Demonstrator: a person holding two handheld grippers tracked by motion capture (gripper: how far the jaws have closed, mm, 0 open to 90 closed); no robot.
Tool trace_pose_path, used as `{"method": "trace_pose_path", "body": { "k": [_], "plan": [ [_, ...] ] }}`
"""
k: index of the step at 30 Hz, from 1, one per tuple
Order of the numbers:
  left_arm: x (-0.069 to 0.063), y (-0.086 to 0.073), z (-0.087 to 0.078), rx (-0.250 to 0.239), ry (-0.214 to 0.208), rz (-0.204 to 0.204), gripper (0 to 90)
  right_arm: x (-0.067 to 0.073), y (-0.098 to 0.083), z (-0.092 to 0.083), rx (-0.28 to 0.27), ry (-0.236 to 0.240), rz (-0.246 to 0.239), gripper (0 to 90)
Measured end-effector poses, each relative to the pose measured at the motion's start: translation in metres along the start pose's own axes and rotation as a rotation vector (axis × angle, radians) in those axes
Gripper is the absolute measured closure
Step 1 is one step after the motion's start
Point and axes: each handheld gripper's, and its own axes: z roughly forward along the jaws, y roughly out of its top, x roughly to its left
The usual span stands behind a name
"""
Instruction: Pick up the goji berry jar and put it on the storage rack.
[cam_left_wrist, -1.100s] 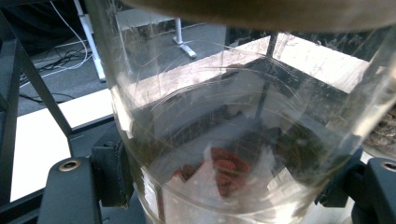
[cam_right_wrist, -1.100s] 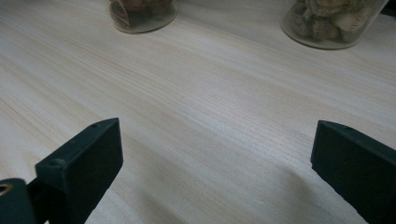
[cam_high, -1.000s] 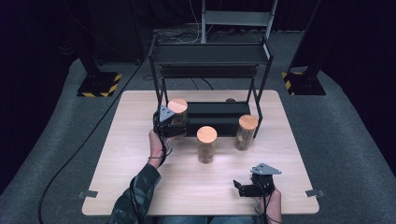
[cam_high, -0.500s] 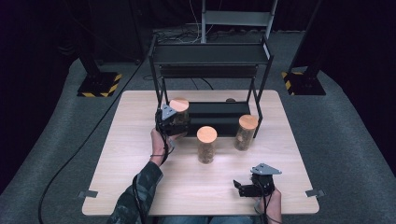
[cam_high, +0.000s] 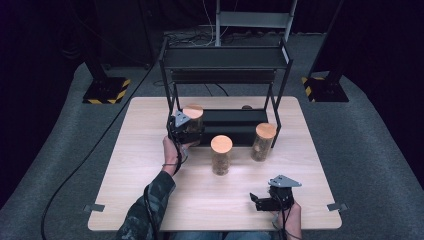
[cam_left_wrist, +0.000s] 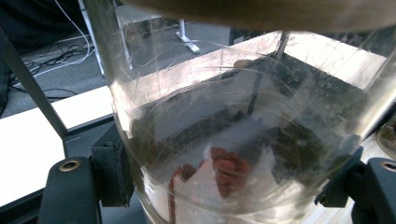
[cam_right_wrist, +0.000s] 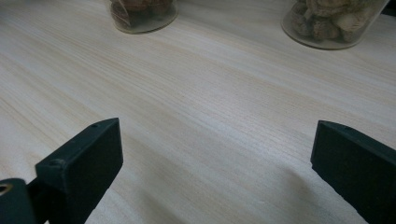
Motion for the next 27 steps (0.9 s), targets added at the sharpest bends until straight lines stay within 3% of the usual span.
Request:
{"method": "trace_pose_path", "body": {
  "k": [27],
  "plan": [
    [0.005, -0.002, 0.013, 0.009, 0.015, -0.020, 24.4, 0.000, 0.000, 0.000, -0.002, 0.001, -0.001, 1.2]
  ]
}}
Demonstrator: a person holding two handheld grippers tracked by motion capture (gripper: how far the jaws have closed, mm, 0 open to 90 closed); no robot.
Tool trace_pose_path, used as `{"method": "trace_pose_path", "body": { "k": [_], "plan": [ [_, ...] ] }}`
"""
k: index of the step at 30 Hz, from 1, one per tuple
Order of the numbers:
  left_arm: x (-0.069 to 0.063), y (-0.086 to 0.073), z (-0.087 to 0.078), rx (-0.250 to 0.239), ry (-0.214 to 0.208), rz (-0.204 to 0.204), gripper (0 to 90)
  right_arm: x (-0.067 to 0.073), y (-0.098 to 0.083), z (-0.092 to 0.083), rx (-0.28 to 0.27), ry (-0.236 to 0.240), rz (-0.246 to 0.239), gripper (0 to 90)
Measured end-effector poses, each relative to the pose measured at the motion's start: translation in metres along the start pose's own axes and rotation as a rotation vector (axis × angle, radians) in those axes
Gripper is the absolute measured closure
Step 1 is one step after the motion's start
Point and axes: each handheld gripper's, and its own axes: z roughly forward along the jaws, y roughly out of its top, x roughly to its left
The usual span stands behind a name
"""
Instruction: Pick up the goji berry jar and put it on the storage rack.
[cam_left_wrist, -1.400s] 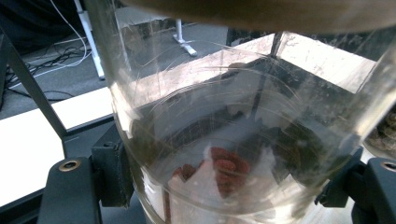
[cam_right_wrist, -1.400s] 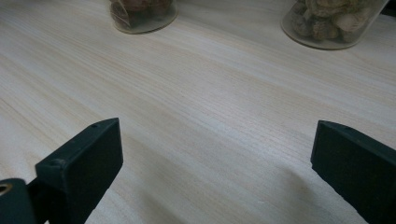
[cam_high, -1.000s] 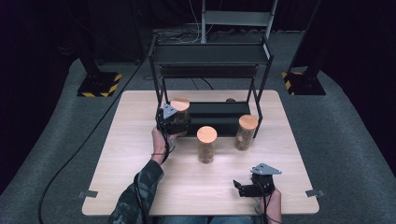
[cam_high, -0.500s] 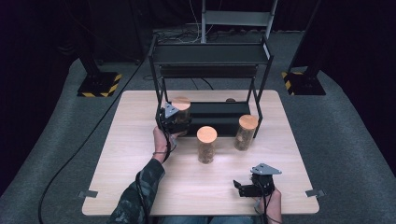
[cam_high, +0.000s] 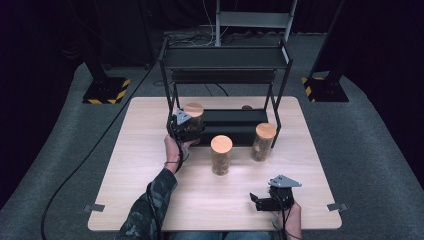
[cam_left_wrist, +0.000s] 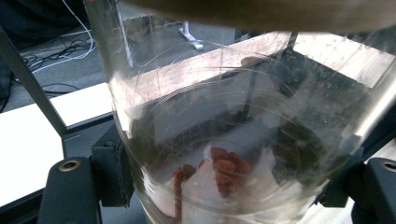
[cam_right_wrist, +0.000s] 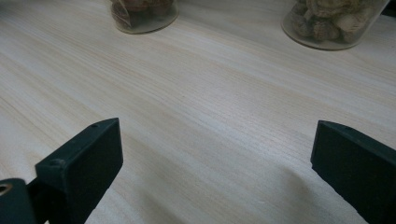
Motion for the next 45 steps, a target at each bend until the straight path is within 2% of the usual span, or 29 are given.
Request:
{"method": "trace_pose_path", "body": {
  "k": [16, 27, 41, 45],
  "plan": [
    [0.001, 0.003, 0.008, -0.008, 0.016, -0.006, 24.4, 0.000, 0.000, 0.000, -0.001, 0.000, -0.001, 1.2],
    [0.001, -0.001, 0.014, -0.011, 0.040, -0.003, 24.4, 0.000, 0.000, 0.000, -0.002, 0.000, -0.001, 1.2],
    [0.001, -0.005, 0.020, -0.001, 0.047, 0.004, 24.4, 0.000, 0.000, 0.000, -0.003, 0.000, -0.002, 1.2],
    [0.001, -0.006, 0.023, -0.002, 0.047, -0.005, 24.4, 0.000, 0.000, 0.000, -0.002, 0.002, -0.003, 1.2]
  ]
}}
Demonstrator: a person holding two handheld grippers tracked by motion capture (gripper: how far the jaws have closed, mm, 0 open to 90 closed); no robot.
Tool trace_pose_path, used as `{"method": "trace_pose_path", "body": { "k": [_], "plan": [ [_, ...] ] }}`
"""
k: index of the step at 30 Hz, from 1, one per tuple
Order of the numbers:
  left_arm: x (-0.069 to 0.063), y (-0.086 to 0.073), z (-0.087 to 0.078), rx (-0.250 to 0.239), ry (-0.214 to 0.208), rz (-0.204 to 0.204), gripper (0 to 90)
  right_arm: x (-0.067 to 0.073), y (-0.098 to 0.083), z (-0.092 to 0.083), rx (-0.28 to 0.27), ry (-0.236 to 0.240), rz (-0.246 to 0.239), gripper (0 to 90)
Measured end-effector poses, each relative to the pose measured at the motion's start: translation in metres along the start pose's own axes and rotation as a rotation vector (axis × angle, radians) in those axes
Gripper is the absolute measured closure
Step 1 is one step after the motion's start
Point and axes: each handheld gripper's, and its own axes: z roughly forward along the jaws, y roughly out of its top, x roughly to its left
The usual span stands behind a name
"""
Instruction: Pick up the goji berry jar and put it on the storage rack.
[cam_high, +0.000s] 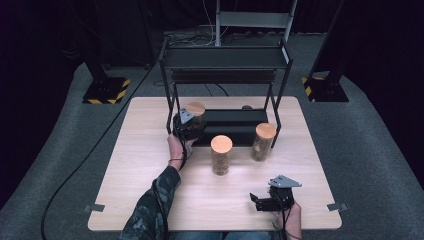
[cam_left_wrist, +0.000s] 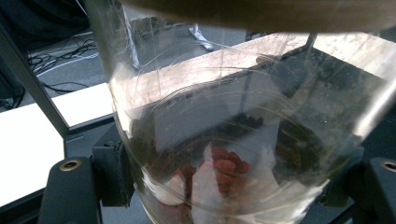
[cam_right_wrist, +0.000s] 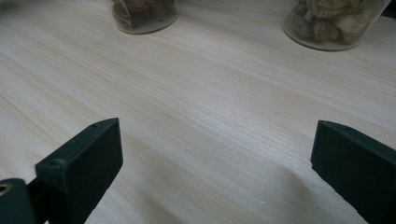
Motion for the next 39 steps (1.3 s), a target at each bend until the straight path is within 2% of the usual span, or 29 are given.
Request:
{"method": "trace_pose_path", "body": {
  "k": [12, 14, 19, 25, 39],
  "plan": [
    [0.0028, -0.0049, 0.0055, 0.007, -0.004, -0.033, 24.4, 0.0000, 0.0000, 0.0001, 0.002, 0.001, -0.001, 1.2],
    [0.0033, -0.0057, 0.0064, -0.002, -0.009, -0.053, 24.4, 0.0000, 0.0000, 0.0001, 0.002, 0.001, -0.001, 1.2],
    [0.0039, -0.0079, 0.0080, -0.018, -0.019, -0.074, 24.5, 0.0000, 0.0000, 0.0001, 0.002, 0.002, -0.001, 1.2],
    [0.0037, -0.0088, 0.0088, -0.028, -0.023, -0.074, 24.5, 0.0001, 0.0000, 0.0001, 0.002, 0.001, -0.001, 1.2],
    [0.0009, -0.0092, 0.0100, -0.034, -0.002, -0.077, 24.4, 0.0004, -0.0001, -0.0001, 0.000, -0.002, -0.002, 1.1]
  ]
}}
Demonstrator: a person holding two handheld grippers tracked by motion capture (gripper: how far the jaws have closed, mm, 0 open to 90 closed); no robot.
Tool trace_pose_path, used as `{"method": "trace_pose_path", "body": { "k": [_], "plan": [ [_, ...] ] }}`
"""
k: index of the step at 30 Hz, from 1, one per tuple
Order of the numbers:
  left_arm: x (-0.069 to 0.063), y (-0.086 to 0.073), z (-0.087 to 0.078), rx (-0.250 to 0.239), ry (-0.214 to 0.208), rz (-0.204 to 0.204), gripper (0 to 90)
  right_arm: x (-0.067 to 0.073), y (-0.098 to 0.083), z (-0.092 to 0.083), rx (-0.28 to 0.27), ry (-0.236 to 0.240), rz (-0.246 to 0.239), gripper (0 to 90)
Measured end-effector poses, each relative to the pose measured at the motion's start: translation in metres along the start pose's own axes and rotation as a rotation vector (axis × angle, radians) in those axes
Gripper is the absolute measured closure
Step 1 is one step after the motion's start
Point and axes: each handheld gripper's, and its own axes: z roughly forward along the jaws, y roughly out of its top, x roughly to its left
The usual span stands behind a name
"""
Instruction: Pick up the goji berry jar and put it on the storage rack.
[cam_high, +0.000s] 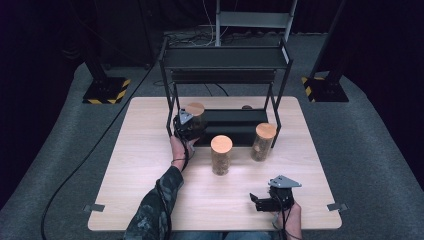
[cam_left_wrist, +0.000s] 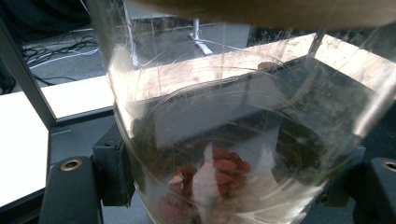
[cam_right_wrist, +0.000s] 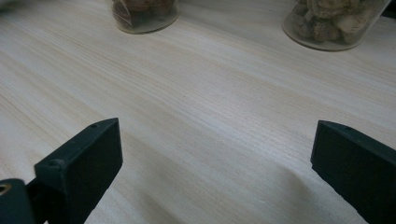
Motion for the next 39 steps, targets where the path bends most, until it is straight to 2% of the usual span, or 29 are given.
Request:
{"method": "trace_pose_path", "body": {
  "k": [22, 29, 34, 35, 36, 39],
  "plan": [
    [-0.0005, -0.0001, -0.0010, 0.001, 0.007, -0.002, 24.2, -0.0001, 0.0000, 0.0000, 0.000, 0.001, 0.000, 1.0],
    [-0.0002, 0.0009, -0.0015, 0.015, 0.007, 0.004, 23.9, -0.0004, 0.0000, 0.0001, 0.001, 0.003, 0.002, 1.0],
    [0.0012, -0.0002, -0.0029, 0.047, 0.010, 0.008, 15.7, -0.0004, 0.0000, 0.0000, 0.000, 0.004, 0.001, 0.8],
    [0.0020, -0.0001, -0.0040, 0.055, 0.000, 0.012, 12.5, -0.0003, 0.0000, -0.0001, 0.000, 0.005, 0.001, 0.8],
    [0.0021, 0.0003, -0.0043, 0.069, -0.010, 0.020, 6.2, -0.0003, 0.0000, 0.0000, 0.000, 0.005, 0.001, 0.8],
    [0.0010, 0.0013, -0.0055, 0.111, -0.021, 0.061, 3.3, -0.0003, 0.0001, 0.0001, 0.001, 0.004, 0.000, 0.8]
  ]
}}
